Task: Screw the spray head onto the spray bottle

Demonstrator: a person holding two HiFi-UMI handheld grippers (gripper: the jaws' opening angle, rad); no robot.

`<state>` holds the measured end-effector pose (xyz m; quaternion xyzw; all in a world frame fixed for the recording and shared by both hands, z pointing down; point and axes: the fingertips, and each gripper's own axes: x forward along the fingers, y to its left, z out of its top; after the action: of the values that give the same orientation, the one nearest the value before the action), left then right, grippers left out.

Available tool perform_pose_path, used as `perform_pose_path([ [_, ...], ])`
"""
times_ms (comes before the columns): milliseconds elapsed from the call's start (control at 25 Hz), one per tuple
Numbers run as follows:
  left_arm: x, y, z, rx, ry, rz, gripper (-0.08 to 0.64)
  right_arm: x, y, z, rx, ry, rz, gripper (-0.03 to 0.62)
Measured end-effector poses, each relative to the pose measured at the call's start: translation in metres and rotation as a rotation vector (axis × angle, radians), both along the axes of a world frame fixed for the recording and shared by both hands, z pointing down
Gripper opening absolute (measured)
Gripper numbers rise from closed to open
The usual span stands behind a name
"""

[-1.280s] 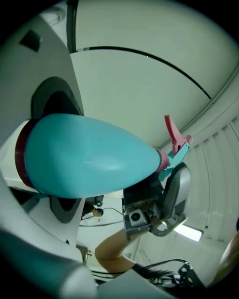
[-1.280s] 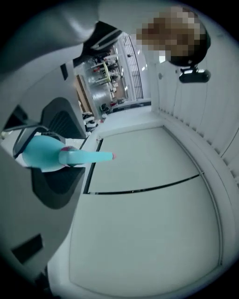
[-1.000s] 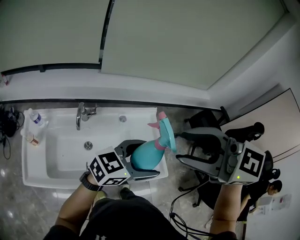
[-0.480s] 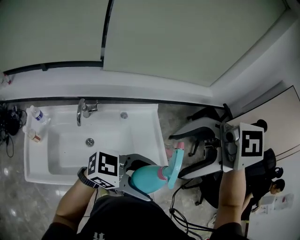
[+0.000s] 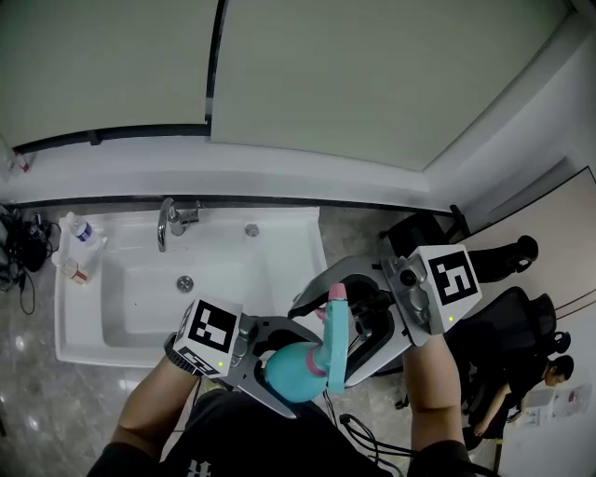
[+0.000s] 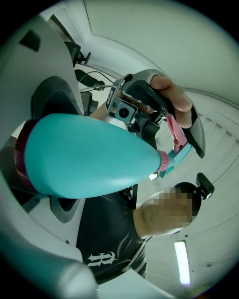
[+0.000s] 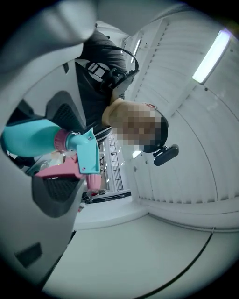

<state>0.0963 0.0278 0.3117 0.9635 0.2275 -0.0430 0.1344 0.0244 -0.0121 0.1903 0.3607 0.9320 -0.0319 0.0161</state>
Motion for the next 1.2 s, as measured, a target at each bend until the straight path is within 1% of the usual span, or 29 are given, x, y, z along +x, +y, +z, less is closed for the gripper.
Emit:
perform_pose_path([
  [160, 0.001, 0.006, 0.000, -0.001, -0.004, 0.020, 0.437, 0.004, 0.002, -0.002, -0.036, -0.014, -0.050, 0.282],
  [240, 0.000, 0.003, 0.002, -0.008, -0.002, -0.005, 0.437, 0.002, 0.000, -0.001, -0.037, -0.005, -0.025, 0.282],
  [320, -0.003, -0.005, 0.007, -0.020, -0.007, -0.052, 0.437, -0.003, -0.006, 0.003, -0.014, 0.026, 0.063, 0.282],
  [400, -0.009, -0.015, 0.012, -0.043, -0.006, -0.110, 0.437, -0.008, -0.018, 0.010, 0.013, 0.071, 0.190, 0.280],
  [560, -0.017, -0.039, 0.020, -0.104, -0.014, -0.236, 0.437, -0.011, -0.044, 0.021, 0.024, 0.150, 0.421, 0.229],
  [600, -0.019, -0.047, 0.020, -0.128, -0.018, -0.269, 0.437, -0.008, -0.051, 0.022, 0.025, 0.162, 0.469, 0.201],
  [640, -0.021, -0.055, 0.021, -0.148, -0.027, -0.301, 0.439, -0.005, -0.056, 0.022, 0.029, 0.173, 0.510, 0.103],
  [680, -0.021, -0.062, 0.022, -0.153, -0.045, -0.331, 0.437, 0.000, -0.060, 0.023, 0.037, 0.184, 0.541, 0.073],
  [760, -0.018, -0.068, 0.025, -0.119, -0.096, -0.374, 0.437, 0.003, -0.062, 0.021, 0.055, 0.184, 0.560, 0.064],
  [840, -0.017, -0.068, 0.027, -0.106, -0.122, -0.372, 0.437, 0.004, -0.061, 0.020, 0.068, 0.167, 0.559, 0.064],
  [960, -0.018, -0.062, 0.031, -0.118, -0.127, -0.323, 0.437, 0.004, -0.057, 0.027, 0.085, 0.165, 0.526, 0.066],
  [1120, -0.020, -0.053, 0.031, -0.130, -0.106, -0.267, 0.437, 0.003, -0.051, 0.029, 0.048, 0.163, 0.450, 0.072],
  [1160, -0.019, -0.053, 0.030, -0.133, -0.105, -0.270, 0.437, 0.004, -0.052, 0.029, 0.035, 0.172, 0.453, 0.074],
  [1200, -0.017, -0.056, 0.029, -0.137, -0.109, -0.284, 0.437, 0.006, -0.055, 0.028, 0.020, 0.191, 0.476, 0.074],
])
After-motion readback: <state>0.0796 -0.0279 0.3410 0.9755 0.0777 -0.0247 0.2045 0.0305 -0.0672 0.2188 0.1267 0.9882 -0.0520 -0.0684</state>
